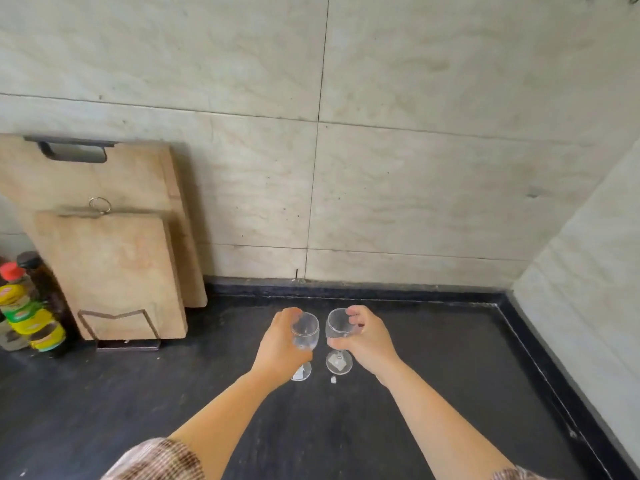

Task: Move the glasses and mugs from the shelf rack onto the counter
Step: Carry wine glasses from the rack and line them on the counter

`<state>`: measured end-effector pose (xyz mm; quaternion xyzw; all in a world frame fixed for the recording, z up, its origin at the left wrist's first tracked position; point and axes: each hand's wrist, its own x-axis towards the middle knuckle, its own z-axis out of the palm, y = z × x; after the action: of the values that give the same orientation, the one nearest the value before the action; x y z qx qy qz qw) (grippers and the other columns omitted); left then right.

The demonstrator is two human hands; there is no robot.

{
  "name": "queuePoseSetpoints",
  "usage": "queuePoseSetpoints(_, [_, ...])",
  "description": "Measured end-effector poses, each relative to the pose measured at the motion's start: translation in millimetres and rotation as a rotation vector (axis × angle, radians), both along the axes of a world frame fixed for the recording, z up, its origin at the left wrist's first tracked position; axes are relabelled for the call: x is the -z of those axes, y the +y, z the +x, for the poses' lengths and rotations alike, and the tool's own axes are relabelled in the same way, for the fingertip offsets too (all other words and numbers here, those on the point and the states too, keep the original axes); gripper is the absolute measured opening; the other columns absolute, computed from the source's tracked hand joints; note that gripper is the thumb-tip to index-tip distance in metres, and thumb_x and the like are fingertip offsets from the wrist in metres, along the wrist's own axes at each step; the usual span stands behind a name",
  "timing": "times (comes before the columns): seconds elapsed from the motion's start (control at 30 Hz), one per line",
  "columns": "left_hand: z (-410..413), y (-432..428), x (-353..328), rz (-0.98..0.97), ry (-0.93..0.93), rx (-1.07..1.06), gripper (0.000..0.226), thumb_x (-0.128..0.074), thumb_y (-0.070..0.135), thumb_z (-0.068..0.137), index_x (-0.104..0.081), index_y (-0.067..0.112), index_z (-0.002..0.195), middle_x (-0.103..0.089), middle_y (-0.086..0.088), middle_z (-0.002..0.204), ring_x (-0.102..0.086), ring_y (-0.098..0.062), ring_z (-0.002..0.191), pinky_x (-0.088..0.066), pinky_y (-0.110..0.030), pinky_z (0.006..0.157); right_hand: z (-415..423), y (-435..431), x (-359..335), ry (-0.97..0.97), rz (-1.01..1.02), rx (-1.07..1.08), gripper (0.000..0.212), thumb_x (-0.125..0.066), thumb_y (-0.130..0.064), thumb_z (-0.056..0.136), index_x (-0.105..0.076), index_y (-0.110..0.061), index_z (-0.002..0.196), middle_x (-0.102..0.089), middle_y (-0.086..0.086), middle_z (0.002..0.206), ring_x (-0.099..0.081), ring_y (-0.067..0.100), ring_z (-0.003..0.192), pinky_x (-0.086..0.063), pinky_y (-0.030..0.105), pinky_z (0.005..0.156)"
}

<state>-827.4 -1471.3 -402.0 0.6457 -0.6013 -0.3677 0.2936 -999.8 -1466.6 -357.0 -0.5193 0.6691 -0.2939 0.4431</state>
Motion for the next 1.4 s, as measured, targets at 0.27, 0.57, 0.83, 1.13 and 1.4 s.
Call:
queuePoseSetpoints(0.27, [-22,-82,30,0.021,-0.009,-0.065,0.061,-0.073,0.018,0.064,-0.04,0.043,0.108,-0.049,0.017,0.111,-0.056,-0.012,0.097,-0.047,-0.024,0.074,-12,-97,49,0.025,0.006,-0.102,0.073,-0.081,-0.011,0.073,-0.047,-0.02,0.137,-0.053,0.004,0.136,-0.053,0.022,0.121,-0.046,0.037,0.1])
queuePoseSetpoints(0.57, [-13,-129,51,0.0,-0.031,-0.106,0.057,-0.072,0.012,0.067,-0.043,0.039,0.107,-0.054,0.01,0.116,-0.057,-0.015,0.099,-0.047,-0.029,0.074,-8,-149,79,0.048,-0.002,-0.143,0.075,-0.079,-0.011,0.076,-0.044,-0.019,0.141,-0.052,0.004,0.14,-0.051,0.022,0.126,-0.042,0.027,0.092])
queuePoseSetpoints(0.83, [-14,-141,54,0.021,-0.037,-0.103,0.065,-0.071,0.01,0.069,-0.043,0.031,0.124,-0.057,0.003,0.123,-0.058,-0.022,0.104,-0.052,-0.036,0.083,-8,-161,84,0.061,-0.009,-0.17,0.071,-0.079,-0.01,0.076,-0.047,-0.023,0.137,-0.054,0.001,0.138,-0.051,0.021,0.126,-0.041,0.027,0.092])
queuePoseSetpoints(1.13, [-8,-129,49,0.06,-0.126,-0.11,0.09,-0.076,0.019,0.073,-0.023,0.025,0.145,-0.045,-0.005,0.143,-0.055,-0.025,0.116,-0.047,-0.029,0.087,-7,-155,68,0.318,-0.098,-0.231,0.079,-0.076,-0.023,0.081,-0.034,-0.017,0.148,-0.042,0.002,0.15,-0.041,0.022,0.136,-0.038,0.034,0.106])
queuePoseSetpoints(1.4, [55,-51,-7,-0.026,-0.34,-0.156,0.064,-0.061,0.031,0.089,-0.028,0.028,0.144,-0.035,0.003,0.148,-0.046,-0.018,0.126,-0.045,-0.029,0.094,61,-120,12,0.466,-0.37,-0.487,0.048,-0.055,-0.032,0.095,-0.044,-0.018,0.14,-0.047,0.0,0.14,-0.038,0.02,0.131,-0.038,0.035,0.104])
